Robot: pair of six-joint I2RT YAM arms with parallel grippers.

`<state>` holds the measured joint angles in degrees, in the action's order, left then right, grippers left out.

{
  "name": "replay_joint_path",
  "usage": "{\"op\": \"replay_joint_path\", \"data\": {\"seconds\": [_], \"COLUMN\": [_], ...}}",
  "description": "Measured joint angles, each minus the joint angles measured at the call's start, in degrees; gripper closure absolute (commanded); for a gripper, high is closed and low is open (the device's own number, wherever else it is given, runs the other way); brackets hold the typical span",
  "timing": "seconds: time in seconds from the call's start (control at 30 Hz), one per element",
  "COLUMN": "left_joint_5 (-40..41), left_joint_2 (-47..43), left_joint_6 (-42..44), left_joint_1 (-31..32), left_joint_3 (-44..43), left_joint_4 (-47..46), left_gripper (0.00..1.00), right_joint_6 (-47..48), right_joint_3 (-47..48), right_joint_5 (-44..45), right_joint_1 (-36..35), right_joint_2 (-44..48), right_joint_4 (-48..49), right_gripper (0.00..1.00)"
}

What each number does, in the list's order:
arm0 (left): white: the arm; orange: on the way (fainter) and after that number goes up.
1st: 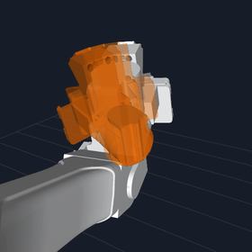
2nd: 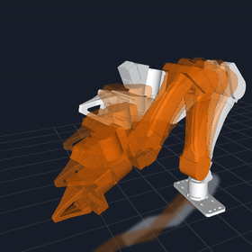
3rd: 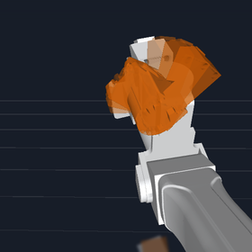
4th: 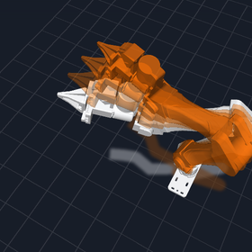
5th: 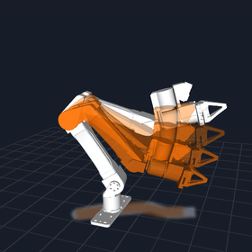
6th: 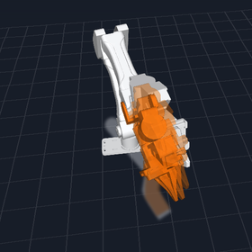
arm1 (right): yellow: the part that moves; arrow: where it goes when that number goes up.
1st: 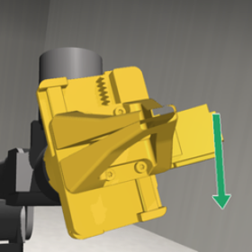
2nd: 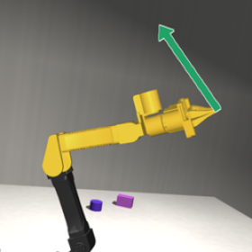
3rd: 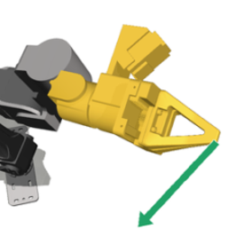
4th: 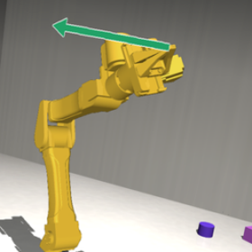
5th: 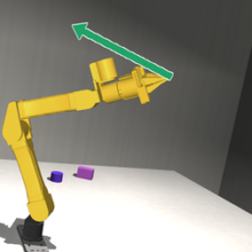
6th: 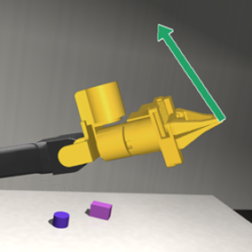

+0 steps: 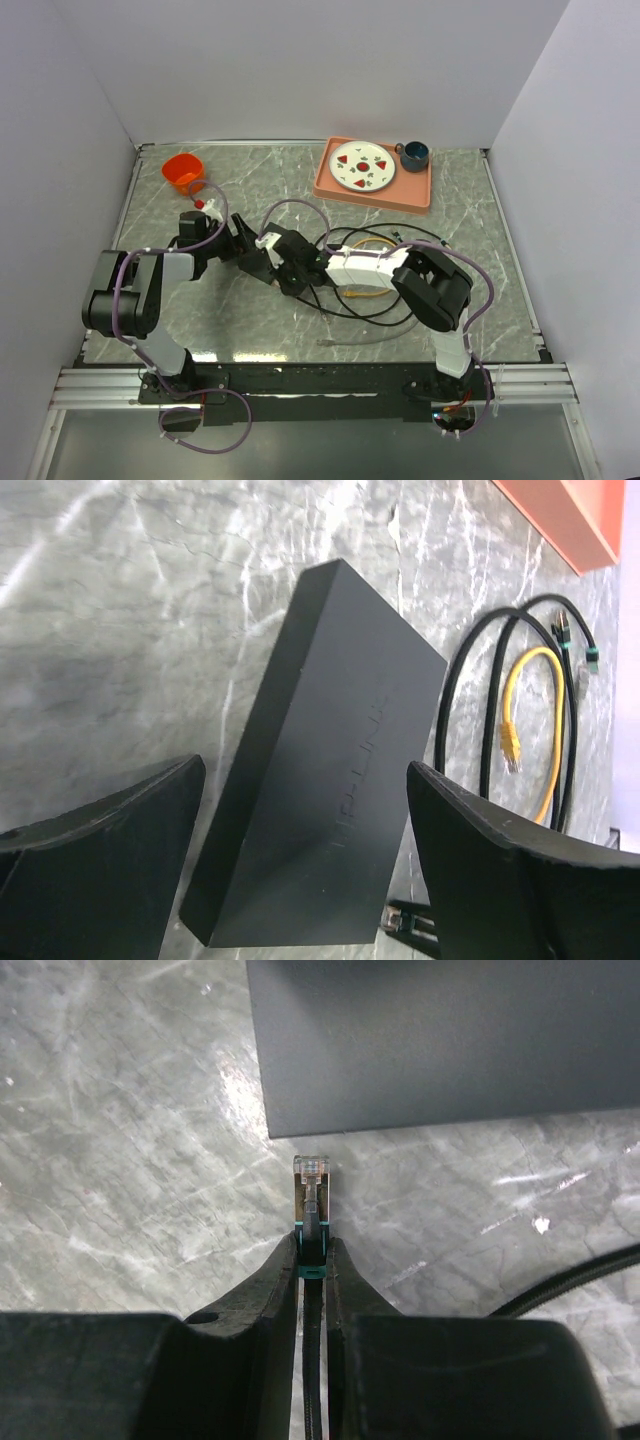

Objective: Insert the plug into the switch port

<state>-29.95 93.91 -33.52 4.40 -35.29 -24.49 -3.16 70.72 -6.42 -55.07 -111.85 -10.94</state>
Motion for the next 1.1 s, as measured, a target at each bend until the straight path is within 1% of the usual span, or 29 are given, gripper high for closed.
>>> {"op": "replay_joint_path", "data": {"seconds": [0.57,1.1], "left_joint_5": [-4.85,-6.23], "left_joint_2": [0.98,2.19], "left_joint_6": [0.55,0.50], "left_joint_1": [-0.11,-0.17], "left_joint_3": [-0.09,-0.22], "left_joint_4": [-1.09,-1.95], "left_gripper": [0.17,0.19], "right_joint_6": [-1.29,-2.97], "right_joint_3": [6.19,9.66], "right_joint_5": [1.95,2.71], "right_joint_1": [0.22,1.75], "right_joint_2": [-2.64,-4.66], "right_joint_4": [-8.41,-10.86], "right_gripper": [1.00,1.00]}}
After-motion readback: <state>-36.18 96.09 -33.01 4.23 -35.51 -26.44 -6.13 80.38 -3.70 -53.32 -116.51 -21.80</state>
